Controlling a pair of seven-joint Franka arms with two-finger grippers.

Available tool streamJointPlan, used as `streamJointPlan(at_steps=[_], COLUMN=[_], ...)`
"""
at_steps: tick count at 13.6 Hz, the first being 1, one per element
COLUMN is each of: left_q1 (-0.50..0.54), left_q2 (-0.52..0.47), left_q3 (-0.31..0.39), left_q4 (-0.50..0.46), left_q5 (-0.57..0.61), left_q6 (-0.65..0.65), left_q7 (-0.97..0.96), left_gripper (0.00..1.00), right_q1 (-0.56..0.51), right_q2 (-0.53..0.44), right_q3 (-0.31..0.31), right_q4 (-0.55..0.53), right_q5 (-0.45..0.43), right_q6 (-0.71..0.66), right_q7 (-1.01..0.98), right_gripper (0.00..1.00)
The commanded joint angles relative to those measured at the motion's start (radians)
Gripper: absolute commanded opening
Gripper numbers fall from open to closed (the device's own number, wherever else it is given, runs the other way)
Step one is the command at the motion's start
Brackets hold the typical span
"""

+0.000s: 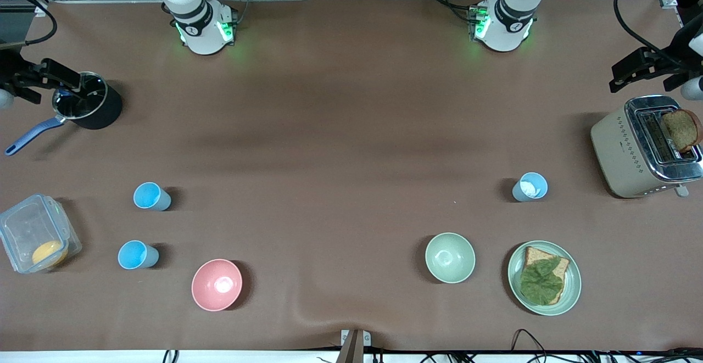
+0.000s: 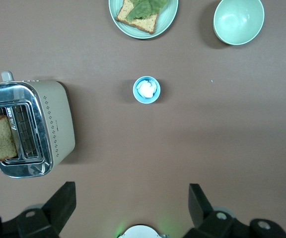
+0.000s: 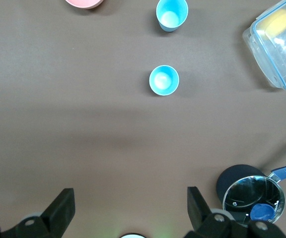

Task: Stack blue cups with both arms
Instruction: 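Grasp a blue cup with the right gripper while the left gripper grasps another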

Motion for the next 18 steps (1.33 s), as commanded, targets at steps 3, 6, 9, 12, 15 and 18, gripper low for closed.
streamJointPlan(at_steps=[3, 6, 9, 12, 15, 18], left_q1=[-0.006, 0.003, 0.009, 0.054, 0.058, 0.046], left_q2=[0.012, 0.093, 0.128, 0.134, 0.214, 0.315], left_q3=[0.016, 0.010, 0.005, 0.004, 0.004, 0.004], left_q4=[0.026, 0.046, -0.114, -0.393, -0.523, -0.518], left_q5=[-0.013, 0.040, 0.065, 0.035, 0.027, 0.025], left_q6=[-0.019, 0.022, 0.236, 0.607, 0.815, 0.857], left_q7=[0.031, 0.075, 0.078, 0.080, 0.080, 0.080], left_gripper=[1.00, 1.00, 1.00, 1.00, 1.00, 0.91], right_q1=[0.105, 0.136, 0.106, 0.089, 0.104, 0.098], right_q2=[0.000, 0.009, 0.116, 0.284, 0.403, 0.532], right_q3=[-0.073, -0.114, -0.114, -0.114, -0.114, -0.114], right_q4=[0.006, 0.006, 0.006, 0.003, 0.004, 0.000], right_q5=[-0.015, -0.015, -0.014, -0.017, -0.087, -0.106], right_q6=[-0.005, -0.001, 0.009, 0.164, 0.331, 0.494], right_q7=[-0.004, -0.004, -0.010, -0.024, -0.022, -0.024], right_gripper=[1.00, 1.00, 1.00, 1.00, 1.00, 1.00])
